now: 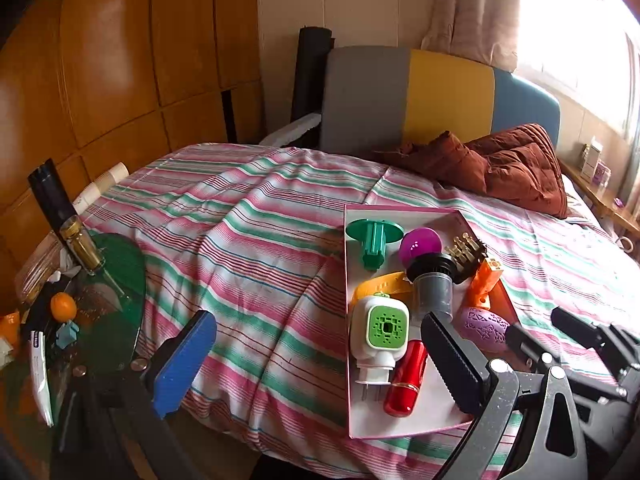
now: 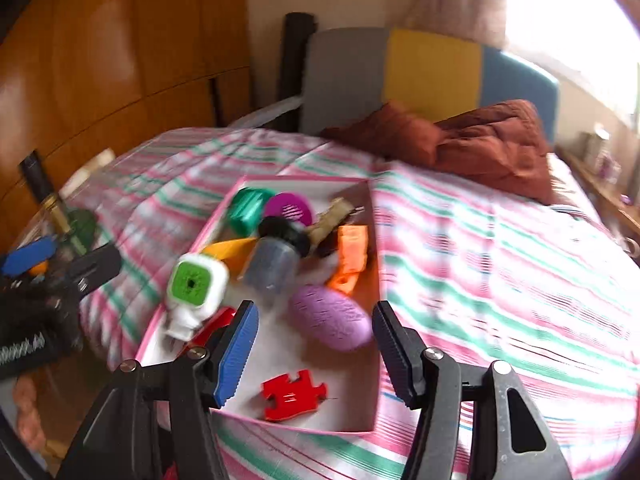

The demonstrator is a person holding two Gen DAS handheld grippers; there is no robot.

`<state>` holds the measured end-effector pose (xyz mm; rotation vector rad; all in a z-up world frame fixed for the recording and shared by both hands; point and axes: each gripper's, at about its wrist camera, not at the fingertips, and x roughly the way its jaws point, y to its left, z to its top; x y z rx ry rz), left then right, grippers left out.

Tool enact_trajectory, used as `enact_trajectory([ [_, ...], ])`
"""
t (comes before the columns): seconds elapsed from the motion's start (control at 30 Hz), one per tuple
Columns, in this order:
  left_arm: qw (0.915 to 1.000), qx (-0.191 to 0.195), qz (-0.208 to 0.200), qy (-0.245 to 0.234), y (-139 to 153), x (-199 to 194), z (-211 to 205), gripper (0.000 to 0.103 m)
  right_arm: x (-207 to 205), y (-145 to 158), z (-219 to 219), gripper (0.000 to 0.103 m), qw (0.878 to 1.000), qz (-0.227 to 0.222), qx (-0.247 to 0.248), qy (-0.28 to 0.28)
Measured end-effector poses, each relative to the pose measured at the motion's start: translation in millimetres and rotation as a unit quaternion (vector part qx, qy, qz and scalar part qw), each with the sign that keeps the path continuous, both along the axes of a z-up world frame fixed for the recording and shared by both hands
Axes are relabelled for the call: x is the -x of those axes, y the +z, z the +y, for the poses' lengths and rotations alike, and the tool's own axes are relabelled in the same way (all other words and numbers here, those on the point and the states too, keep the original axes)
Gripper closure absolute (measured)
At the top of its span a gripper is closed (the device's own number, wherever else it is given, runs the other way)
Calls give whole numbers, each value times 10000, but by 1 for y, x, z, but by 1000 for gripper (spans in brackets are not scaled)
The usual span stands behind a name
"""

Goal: Organize rigid objects

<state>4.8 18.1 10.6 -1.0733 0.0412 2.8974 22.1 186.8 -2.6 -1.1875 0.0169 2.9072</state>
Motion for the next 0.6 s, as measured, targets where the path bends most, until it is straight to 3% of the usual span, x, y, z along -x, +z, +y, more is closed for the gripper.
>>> enact_trajectory([
  [0.17, 9998, -205, -3, 61, 1, -10, -2, 0, 0, 2, 5, 43, 9995, -18, 58, -321],
  [0.6, 9990, -387, 84, 224, -2, -20, -11, 3, -11, 7, -3, 43, 9995, 19, -95, -308],
])
